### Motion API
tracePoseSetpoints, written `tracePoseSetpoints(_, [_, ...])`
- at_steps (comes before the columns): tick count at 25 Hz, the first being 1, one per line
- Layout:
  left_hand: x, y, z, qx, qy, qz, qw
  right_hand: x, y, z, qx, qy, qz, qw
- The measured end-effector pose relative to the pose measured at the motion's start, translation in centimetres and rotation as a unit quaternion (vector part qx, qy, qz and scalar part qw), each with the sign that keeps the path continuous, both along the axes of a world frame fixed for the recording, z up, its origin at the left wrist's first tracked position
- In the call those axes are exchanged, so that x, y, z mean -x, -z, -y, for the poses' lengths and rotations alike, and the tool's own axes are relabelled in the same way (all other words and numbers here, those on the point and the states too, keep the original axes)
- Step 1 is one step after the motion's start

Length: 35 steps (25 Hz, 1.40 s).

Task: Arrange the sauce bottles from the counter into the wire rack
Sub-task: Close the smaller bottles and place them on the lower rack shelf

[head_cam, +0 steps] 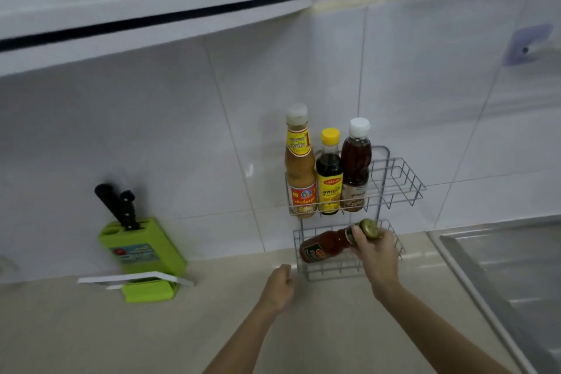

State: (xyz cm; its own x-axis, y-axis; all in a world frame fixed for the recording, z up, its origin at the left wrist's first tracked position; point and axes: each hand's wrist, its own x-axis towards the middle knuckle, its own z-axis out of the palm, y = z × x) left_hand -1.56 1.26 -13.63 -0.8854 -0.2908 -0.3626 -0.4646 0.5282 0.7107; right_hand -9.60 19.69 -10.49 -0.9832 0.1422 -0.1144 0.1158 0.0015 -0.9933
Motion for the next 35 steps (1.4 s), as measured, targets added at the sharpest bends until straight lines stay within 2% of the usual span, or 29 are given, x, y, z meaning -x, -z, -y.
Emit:
tracePoseSetpoints(2, [0.7,0.0,-0.1,-0.016,-0.002,0.008,1.000,0.6,-0.4,1.1,-0.081,-0.089,-0.049,0.991])
tracePoseSetpoints(5, [1.8,-0.7,-0.9,-0.060,-0.006,-0.001,0.998,1.6,-1.0,2.6,-0.089,-0.220,-0.072,0.969])
tracePoseSetpoints(12, [2.3,-1.7,-1.8,-0.143,-0.004,-0.058,0.988,2.4,-1.0,5.9,-0.252,-0.290,-0.146,0.912])
tracePoseSetpoints(16, [2.5,-1.7,-1.7,-0.146,-0.007,-0.049,0.988,2.5,-0.7,7.1,-0.294,-0.277,-0.163,0.900])
tracePoseSetpoints(24, [2.9,-1.8,-1.7,-0.149,0.000,-0.019,0.989,2.3,-0.6,7.6,-0.283,-0.268,-0.124,0.913])
tracePoseSetpoints(28, [2.5,-3.2,-1.2,-0.132,0.039,-0.004,0.990,1.9,-1.6,7.0,-0.311,-0.312,-0.091,0.893])
tracePoseSetpoints(32, [0.6,-5.7,-1.0,-0.096,0.056,-0.010,0.994,-0.2,-2.1,5.6,-0.401,-0.307,-0.097,0.857])
tracePoseSetpoints(35, [-1.7,-6.7,-0.4,-0.067,0.053,0.000,0.996,-2.5,-3.1,4.1,-0.412,-0.316,-0.085,0.851])
